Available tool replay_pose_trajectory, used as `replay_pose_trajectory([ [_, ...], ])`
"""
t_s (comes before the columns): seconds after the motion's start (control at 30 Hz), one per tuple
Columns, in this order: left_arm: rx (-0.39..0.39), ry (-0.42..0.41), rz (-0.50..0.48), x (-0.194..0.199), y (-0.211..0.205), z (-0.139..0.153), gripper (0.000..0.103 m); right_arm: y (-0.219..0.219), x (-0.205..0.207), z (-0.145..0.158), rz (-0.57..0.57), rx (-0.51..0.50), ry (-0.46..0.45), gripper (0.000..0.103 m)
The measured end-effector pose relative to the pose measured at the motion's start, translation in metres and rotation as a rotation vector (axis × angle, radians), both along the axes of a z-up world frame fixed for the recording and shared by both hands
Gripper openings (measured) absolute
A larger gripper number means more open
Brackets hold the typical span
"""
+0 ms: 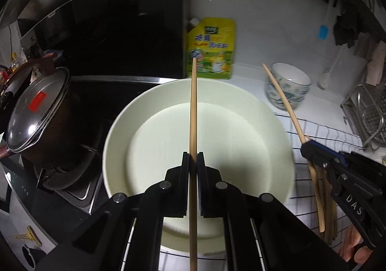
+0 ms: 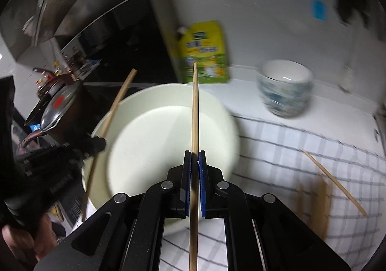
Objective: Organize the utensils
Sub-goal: 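Carry the chopsticks into the white basin and open both tools, then lift both open tools out of the basin back toward the chopstick pile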
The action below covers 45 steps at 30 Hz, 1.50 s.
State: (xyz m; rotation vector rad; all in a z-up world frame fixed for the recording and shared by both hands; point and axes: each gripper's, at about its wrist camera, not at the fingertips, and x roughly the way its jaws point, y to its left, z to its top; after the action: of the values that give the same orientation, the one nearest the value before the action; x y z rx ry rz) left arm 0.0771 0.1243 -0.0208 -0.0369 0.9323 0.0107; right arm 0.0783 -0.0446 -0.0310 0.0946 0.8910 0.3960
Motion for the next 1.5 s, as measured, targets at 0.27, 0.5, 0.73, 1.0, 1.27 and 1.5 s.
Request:
replay_pose_trajectory([
  [0.27,-0.013,0.071,0.004,0.026,0.030,-0.028,0.007,0.054,0.043,-0.027,0.029,0.014,0.091,0.006],
  [0.5,-0.007,0.136,0.003,0.036,0.036,-0.057,0.007,0.064,0.061,-0.053,0.015,0.003,0.165,0.006],
  [0.73,-0.013,0.174,0.009,0.042,0.038,-0.074,0.007,0.063,0.065,-0.065,-0.005,-0.022,0.202,0.006],
  [1.0,-0.013,0.130,0.036,0.038,0.043,-0.056,0.054,0.051,0.058,-0.052,-0.051,-0.030,0.153,0.036],
  [1.27,-0.010,0.118,0.044,0.032,0.044,-0.045,0.057,0.044,0.049,-0.041,-0.054,-0.031,0.126,0.036],
  [1.5,-0.006,0.095,0.045,0.020,0.040,-0.033,0.058,0.032,0.031,-0.028,-0.067,-0.027,0.115,0.036],
])
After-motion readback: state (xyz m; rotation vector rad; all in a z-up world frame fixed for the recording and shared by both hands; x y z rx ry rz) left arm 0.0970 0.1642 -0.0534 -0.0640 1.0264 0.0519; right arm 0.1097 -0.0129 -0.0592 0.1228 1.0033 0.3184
